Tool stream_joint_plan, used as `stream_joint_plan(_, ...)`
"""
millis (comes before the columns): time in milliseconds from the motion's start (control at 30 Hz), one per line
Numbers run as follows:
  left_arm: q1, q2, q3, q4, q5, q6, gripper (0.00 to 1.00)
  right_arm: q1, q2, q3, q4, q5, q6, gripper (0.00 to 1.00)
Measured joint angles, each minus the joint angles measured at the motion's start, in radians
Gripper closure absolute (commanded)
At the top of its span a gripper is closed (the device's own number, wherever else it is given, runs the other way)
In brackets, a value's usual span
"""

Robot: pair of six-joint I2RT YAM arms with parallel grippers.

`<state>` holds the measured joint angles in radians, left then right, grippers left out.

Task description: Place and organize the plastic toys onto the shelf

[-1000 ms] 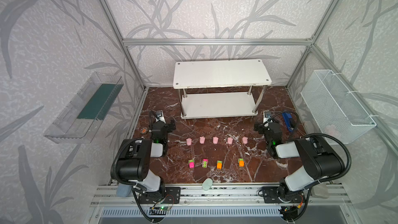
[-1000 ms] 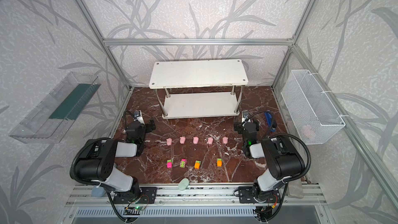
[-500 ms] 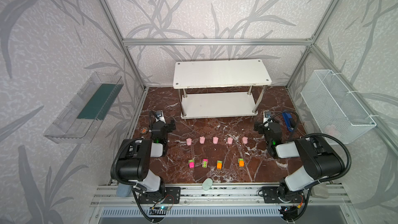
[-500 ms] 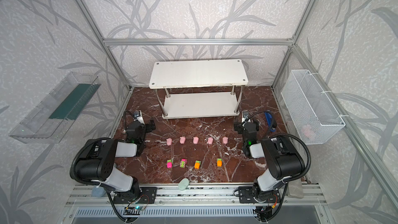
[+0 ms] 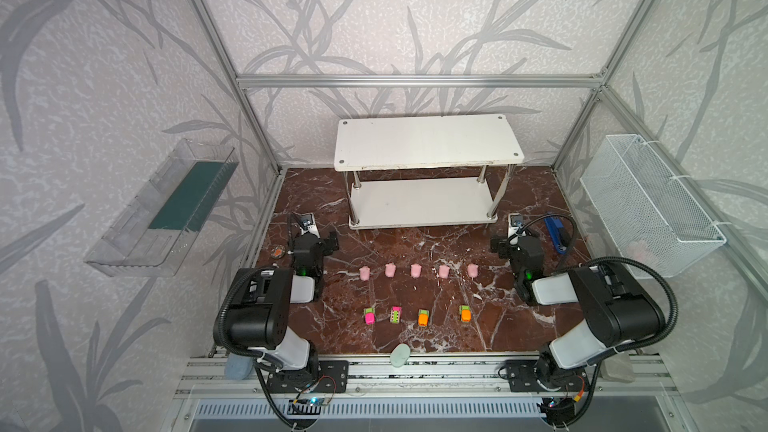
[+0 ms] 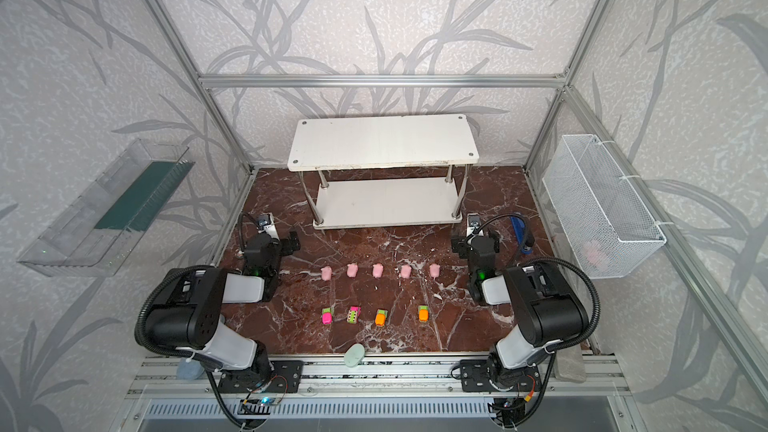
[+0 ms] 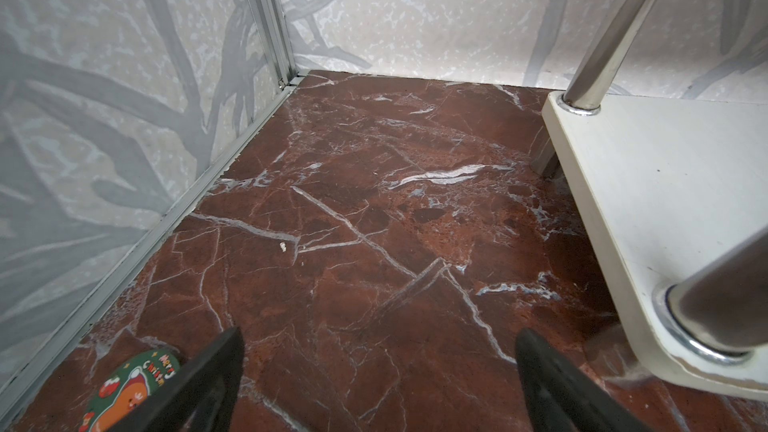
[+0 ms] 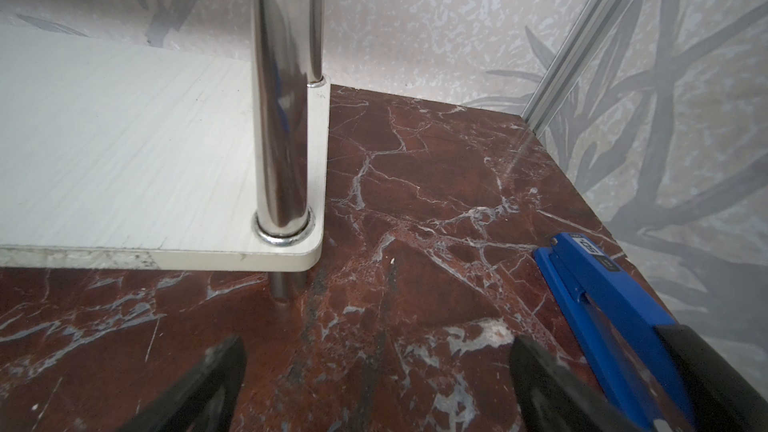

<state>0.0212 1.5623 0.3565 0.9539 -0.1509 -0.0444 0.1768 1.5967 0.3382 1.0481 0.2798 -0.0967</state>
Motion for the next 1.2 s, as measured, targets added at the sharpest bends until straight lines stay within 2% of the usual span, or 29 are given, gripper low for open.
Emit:
stream_joint_plan(200,0.006,0.000,0.000,-0.002,0.012,0.000,0.01,0.000,0.000,0.001,-0.003,0.000,0.002,0.01)
stream_joint_plan(333,0.007,0.000,0.000,-0.003,0.015,0.000,0.05,0.000,-0.006,0.005,-0.024,0.004,0.003,0.03)
stream_joint_plan(400,0.007,-0.010,0.006,-0.032,0.012,-0.002,0.06,0.000,-0.039,0.020,-0.098,0.006,0.002,0.04)
stream_joint_plan(567,-0.016,-0.150,0.145,-0.319,-0.063,-0.011,0.07,0.008,-0.210,0.092,-0.280,0.021,0.002,0.04)
stream_joint_plan(700,-0.049,-0.283,0.172,-0.345,-0.121,-0.083,0.09,0.030,-0.346,0.132,-0.427,0.066,0.029,0.04)
stream_joint_plan(933,-0.177,-0.391,0.212,-0.532,-0.270,-0.175,0.12,0.143,-0.550,0.210,-0.790,0.124,0.181,0.07)
stream_joint_plan(1200,-0.185,-0.438,0.211,-0.618,-0.330,-0.246,0.13,0.270,-0.664,0.214,-1.142,0.086,0.370,0.11)
